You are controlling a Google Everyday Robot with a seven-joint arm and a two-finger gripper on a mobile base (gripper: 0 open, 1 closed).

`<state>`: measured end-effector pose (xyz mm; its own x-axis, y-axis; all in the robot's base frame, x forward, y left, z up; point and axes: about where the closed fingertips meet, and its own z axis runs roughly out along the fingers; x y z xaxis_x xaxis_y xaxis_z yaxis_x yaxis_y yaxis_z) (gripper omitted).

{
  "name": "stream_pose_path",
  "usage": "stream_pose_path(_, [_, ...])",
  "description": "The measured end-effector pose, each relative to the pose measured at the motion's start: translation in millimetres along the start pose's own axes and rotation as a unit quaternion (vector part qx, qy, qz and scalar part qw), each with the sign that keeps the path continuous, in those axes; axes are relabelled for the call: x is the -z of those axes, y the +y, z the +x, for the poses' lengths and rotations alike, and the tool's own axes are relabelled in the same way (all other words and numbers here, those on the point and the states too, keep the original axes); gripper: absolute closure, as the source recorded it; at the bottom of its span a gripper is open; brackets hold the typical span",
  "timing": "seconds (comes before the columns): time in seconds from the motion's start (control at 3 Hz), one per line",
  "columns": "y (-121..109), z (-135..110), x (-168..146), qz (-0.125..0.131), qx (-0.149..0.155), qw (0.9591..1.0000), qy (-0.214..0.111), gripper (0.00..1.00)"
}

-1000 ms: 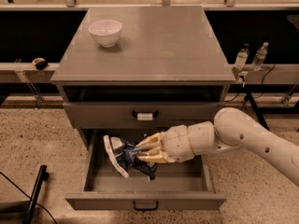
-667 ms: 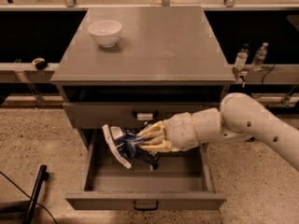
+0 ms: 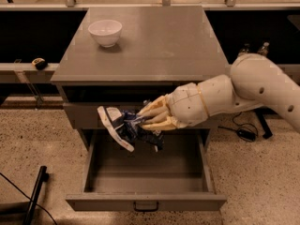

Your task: Pick blue chip bag from middle drawer and place on counter

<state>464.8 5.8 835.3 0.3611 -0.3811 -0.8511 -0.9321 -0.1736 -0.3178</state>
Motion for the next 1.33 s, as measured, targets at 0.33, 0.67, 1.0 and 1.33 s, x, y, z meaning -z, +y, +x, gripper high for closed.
stream_pose_path(0.33, [-1, -4, 3, -0.003, 0.004, 1.0, -0.002, 1.0])
stream_pose_path(0.67, [-8, -18, 11, 0.0, 0.008, 0.9996, 0.026, 1.0])
stream_pose_path(1.0, [-32, -43, 38, 0.006, 0.006, 0.996, 0.089, 1.0])
stream_pose_path(1.33, [-94, -48, 105, 0.061, -0.044, 0.9833, 0.165, 1.0])
